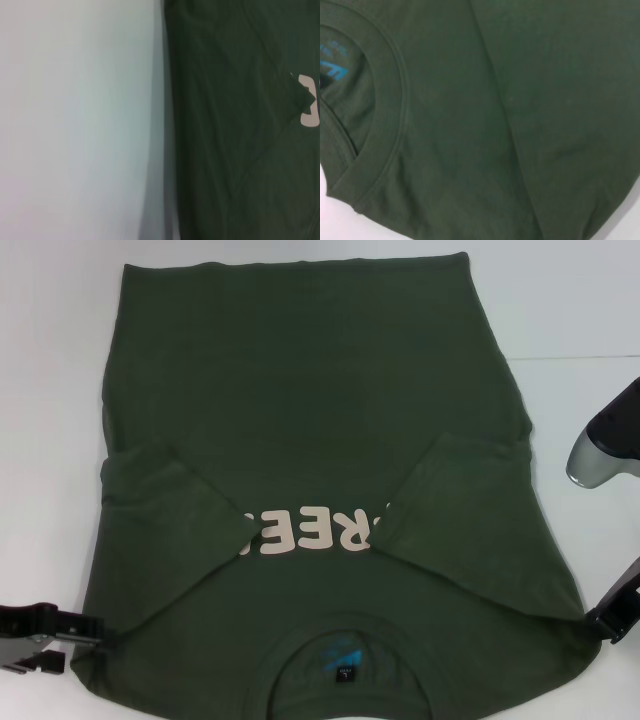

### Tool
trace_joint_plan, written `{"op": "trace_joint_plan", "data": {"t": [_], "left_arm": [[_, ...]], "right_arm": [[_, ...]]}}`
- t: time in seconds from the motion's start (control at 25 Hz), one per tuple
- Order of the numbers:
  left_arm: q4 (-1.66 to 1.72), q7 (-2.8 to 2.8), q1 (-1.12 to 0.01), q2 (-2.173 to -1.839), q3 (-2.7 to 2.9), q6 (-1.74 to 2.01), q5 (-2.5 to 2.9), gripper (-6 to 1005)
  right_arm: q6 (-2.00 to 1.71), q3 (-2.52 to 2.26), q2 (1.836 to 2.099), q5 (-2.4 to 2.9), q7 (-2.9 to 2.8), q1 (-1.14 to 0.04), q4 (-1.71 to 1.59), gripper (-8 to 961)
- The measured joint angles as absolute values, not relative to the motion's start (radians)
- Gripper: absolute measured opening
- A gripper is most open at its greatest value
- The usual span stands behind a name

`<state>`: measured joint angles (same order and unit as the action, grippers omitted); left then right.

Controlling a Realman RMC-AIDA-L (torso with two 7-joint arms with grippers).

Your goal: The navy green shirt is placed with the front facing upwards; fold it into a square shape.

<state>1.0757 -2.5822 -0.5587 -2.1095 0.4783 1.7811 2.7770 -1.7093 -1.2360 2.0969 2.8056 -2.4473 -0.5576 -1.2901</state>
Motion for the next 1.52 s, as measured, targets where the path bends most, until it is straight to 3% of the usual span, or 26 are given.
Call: {"op": "trace_joint_plan", "data": {"t": [0.6, 0.72, 1.12, 1.52], "left_arm": [[1.048, -2.570, -0.563, -2.104, 0.476, 1.738, 2.802, 784], [1.047, -2.567, -0.563, -2.104, 0.476, 1.740, 2.802, 568], [1.033, -2.557, -0.563, -2.106, 0.488, 1.741, 2.803, 127], [1.006, -2.469, -0.570, -2.104, 0.479, 1.717, 2.795, 29]], "right_arm": [[-1.708, -1.244, 2.097, 2.798, -2.447, -0.555, -1.288, 40], [-1.708, -1.244, 2.097, 2.790, -2.447, -0.554, -1.287, 41], [-1.709, -1.243, 2.097, 2.789, -2.449, -0.554, -1.287, 41], [-1.688, -1.216, 2.092, 2.739, -2.437, -0.530, -1.287, 41]]}}
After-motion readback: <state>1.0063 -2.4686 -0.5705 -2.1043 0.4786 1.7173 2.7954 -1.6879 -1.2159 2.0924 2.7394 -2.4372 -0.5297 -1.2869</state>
